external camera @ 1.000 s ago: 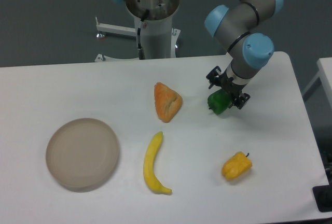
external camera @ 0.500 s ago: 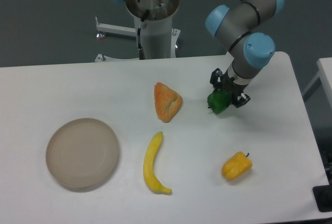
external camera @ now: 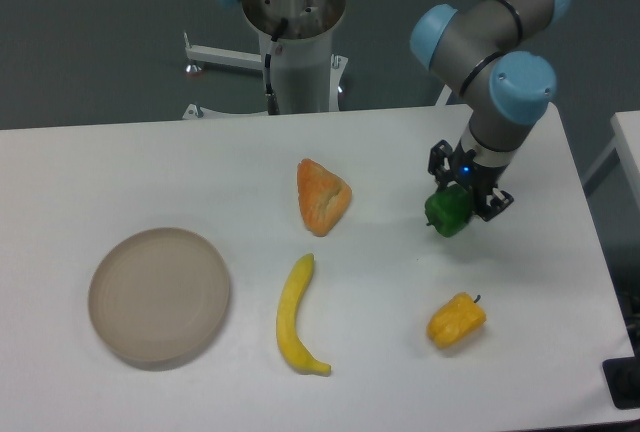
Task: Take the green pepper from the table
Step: 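Lift the green pepper off the table and carry it toward the yellow pepper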
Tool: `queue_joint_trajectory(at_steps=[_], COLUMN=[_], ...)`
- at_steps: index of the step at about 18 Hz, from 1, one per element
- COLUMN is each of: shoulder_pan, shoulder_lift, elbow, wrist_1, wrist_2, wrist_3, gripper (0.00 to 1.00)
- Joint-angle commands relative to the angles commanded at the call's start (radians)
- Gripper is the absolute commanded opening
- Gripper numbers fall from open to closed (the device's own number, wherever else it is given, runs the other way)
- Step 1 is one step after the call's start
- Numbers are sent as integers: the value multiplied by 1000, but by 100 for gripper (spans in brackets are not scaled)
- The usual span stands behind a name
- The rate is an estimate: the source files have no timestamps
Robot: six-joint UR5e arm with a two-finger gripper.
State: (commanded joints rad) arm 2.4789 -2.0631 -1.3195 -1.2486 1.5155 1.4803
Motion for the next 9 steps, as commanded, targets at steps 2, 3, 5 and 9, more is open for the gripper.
queue_joint_trajectory(at_steps=[2,3,5,9], shoulder_pan=[0,0,-5,-5], shoulder_lift=[-25,-34,-55,-80], elbow=[54,75,121,164], wrist_1=[-5,-5,-6,-8], wrist_2=[5,8,28,84], wrist_3=[2,2,3,58], gripper=[34,34,34,34])
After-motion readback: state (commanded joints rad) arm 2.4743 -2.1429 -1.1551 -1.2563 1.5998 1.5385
